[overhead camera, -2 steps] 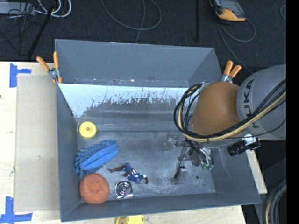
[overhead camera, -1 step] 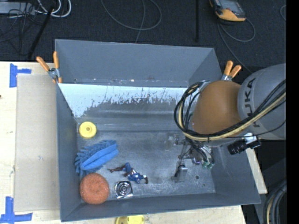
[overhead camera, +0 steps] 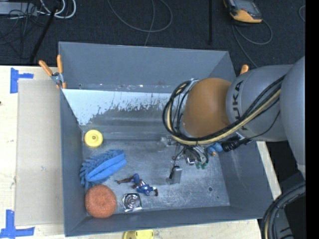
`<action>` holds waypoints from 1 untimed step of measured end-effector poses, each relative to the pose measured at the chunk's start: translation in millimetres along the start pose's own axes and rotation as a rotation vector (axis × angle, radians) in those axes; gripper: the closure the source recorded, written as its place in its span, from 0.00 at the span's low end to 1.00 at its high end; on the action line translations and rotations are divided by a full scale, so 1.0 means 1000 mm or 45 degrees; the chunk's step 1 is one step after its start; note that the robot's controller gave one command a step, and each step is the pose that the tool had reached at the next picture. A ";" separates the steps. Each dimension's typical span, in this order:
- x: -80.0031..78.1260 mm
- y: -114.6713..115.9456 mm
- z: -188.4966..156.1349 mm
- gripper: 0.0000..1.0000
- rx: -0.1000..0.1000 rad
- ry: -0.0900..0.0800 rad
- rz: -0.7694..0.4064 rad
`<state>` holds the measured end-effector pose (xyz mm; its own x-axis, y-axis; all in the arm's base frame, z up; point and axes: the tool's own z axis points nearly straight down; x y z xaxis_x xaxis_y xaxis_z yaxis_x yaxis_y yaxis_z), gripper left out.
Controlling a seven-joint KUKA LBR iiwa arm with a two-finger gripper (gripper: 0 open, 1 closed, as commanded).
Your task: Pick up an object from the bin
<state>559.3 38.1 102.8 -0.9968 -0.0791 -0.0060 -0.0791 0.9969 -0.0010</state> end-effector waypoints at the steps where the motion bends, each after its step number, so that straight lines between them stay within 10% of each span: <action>1: -0.011 0.019 0.023 0.00 -0.003 0.003 0.045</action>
Offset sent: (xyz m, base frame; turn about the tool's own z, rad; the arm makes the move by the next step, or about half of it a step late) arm -0.0793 0.0610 -0.0247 -0.1433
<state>568.8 58.1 80.3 -0.9990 -0.0442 -0.0036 -0.0442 0.9990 0.0014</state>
